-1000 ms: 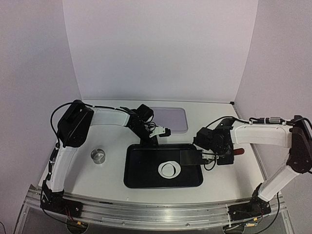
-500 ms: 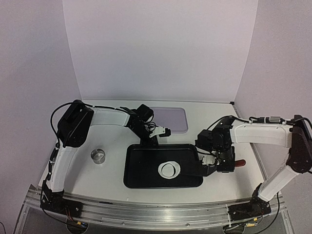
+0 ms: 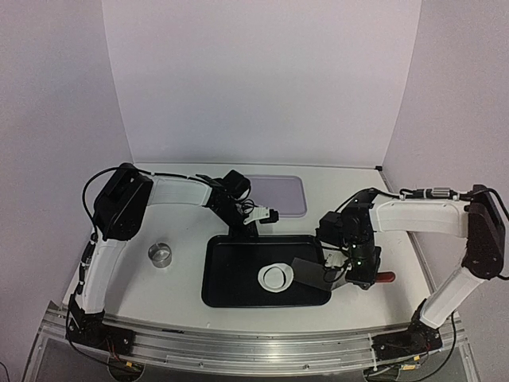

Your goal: Roll out the dumpling wrappers from the dough

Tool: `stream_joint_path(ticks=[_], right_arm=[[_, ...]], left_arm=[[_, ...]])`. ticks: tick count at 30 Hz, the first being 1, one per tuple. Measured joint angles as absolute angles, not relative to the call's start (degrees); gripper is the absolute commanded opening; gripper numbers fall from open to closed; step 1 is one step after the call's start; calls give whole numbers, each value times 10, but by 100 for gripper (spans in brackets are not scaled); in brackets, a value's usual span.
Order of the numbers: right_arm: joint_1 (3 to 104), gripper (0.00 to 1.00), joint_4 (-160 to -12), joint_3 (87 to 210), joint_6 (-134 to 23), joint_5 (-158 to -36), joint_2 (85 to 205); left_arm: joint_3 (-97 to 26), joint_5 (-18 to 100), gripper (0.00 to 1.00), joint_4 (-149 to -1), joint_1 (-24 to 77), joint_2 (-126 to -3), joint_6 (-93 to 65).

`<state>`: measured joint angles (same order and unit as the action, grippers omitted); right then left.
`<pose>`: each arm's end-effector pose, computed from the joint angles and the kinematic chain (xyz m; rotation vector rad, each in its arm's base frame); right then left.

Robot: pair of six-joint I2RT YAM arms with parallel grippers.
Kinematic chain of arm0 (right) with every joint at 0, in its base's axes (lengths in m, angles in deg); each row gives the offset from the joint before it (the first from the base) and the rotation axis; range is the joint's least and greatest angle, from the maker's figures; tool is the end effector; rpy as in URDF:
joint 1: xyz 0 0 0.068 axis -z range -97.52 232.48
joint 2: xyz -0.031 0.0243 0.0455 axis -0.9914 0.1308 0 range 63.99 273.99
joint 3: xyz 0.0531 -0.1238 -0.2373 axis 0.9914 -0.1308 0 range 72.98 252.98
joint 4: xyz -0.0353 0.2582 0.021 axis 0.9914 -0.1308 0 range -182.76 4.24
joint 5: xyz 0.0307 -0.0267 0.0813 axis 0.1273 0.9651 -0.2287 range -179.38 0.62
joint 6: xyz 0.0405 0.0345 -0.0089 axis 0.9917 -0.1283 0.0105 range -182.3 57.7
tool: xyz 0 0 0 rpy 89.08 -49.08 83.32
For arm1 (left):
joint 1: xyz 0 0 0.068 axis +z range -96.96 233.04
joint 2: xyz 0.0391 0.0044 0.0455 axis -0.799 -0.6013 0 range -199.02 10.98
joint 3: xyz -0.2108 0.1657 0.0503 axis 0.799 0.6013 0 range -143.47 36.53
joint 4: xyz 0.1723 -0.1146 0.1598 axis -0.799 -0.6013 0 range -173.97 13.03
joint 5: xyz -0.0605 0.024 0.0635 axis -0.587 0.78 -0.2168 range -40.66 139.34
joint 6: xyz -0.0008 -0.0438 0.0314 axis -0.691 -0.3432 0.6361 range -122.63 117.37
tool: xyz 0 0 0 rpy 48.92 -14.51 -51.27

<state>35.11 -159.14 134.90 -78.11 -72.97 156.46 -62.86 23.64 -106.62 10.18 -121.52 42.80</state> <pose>0.1746 0.1747 0.1994 1.5862 -2.4806 0.5062 0.3449 -0.3411 0.1302 1.9144 1.7663 -0.5789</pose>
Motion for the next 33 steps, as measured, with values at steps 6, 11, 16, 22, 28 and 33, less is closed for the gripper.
stream_joint_path(ticks=[6,11,16,22,28,33], right_arm=[[351,0,-1591,1345,-781,-763,1565],[352,0,-1590,1342,-780,-771,1565],[353,0,-1586,1335,-776,-776,1559],[361,0,-1586,1321,-771,-789,1542],[366,0,-1587,1321,-772,-798,1541],[366,0,-1596,1335,-772,-809,1551]], left_arm=[[-629,236,0,-1066,102,-1215,428],[-629,236,0,-1066,102,-1215,428],[-629,236,0,-1066,102,-1215,428],[-629,236,0,-1066,101,-1215,428],[-629,236,0,-1066,101,-1215,428],[-629,236,0,-1066,100,-1215,428]])
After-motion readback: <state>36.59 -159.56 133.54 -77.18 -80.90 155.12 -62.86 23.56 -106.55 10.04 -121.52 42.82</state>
